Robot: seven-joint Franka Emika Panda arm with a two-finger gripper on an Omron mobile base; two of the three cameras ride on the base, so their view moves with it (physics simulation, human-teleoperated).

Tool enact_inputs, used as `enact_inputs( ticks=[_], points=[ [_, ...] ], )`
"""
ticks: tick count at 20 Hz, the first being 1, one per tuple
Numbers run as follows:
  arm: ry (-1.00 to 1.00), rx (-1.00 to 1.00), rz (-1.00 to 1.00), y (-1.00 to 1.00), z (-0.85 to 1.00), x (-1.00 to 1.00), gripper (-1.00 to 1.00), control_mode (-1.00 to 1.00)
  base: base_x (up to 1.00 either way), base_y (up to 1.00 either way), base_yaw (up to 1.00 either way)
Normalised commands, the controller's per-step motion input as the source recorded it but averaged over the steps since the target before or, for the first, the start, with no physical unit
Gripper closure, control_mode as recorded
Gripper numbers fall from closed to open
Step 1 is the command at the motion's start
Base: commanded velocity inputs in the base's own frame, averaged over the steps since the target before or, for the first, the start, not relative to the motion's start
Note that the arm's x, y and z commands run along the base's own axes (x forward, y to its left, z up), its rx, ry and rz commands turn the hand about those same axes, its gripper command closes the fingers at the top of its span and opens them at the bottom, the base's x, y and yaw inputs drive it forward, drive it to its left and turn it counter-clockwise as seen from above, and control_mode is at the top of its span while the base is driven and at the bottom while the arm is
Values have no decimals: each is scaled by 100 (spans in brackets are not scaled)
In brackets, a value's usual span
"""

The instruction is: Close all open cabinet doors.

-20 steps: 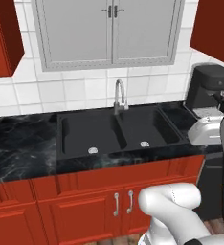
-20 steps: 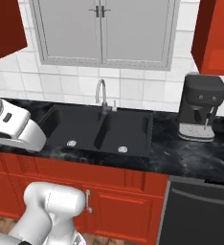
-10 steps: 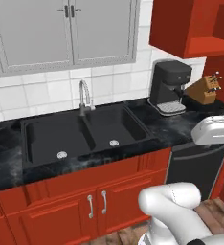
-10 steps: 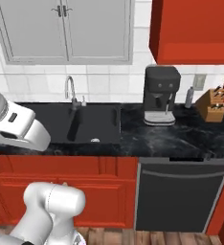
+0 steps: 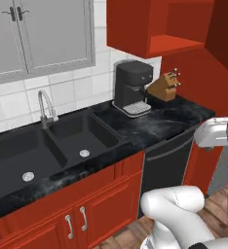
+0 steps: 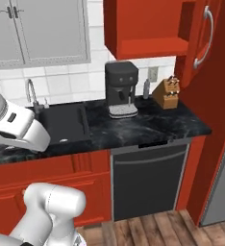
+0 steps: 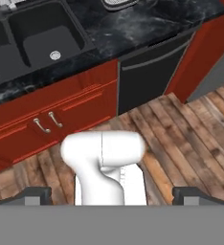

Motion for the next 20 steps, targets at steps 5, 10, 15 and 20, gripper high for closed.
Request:
enact_inputs(
  ticks=[5,10,15,20],
  points=[
    [0,0,0,0,0,0,-100,100,0,-92,0],
    [0,0,0,0,0,0,-100,100,0,-100,22],
    [0,0,0,0,0,0,-100,100,0,-94,23],
    [0,0,0,0,0,0,-100,100,0,-76,30]
  ],
)
